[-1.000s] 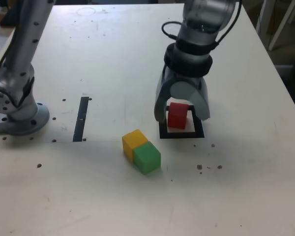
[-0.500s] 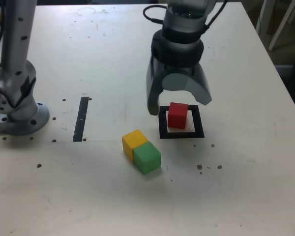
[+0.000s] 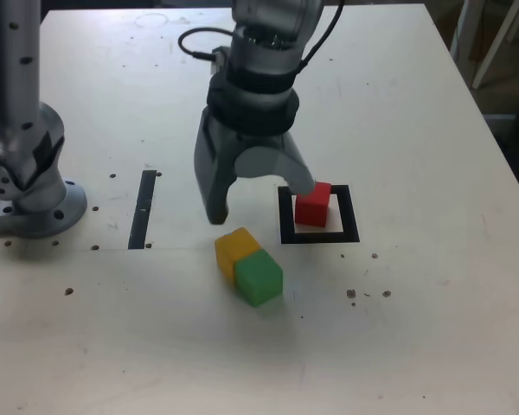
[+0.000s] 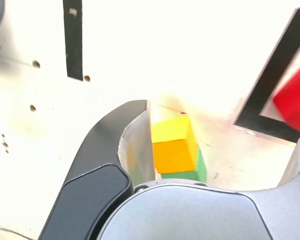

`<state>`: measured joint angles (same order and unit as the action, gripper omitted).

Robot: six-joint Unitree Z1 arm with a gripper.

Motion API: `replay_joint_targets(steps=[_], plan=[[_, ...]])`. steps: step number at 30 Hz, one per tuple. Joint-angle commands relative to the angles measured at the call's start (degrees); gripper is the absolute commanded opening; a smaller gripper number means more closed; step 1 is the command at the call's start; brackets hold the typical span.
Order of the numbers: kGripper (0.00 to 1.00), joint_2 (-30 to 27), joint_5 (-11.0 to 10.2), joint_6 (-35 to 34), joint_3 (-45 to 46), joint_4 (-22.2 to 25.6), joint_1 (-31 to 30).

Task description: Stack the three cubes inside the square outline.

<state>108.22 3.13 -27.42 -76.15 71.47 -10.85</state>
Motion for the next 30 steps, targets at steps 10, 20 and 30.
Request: replay_joint_targets(steps=[10,20,30], plan=[[0.98,-0.9,1.5,-4.9,5.2,-4.6,-2.0],[0.92,-1.1,3.8,-5.6,9.6,-8.6,-2.0],[0.81,-0.6,4.4,-5.7,10.6,-9.2,-2.0]])
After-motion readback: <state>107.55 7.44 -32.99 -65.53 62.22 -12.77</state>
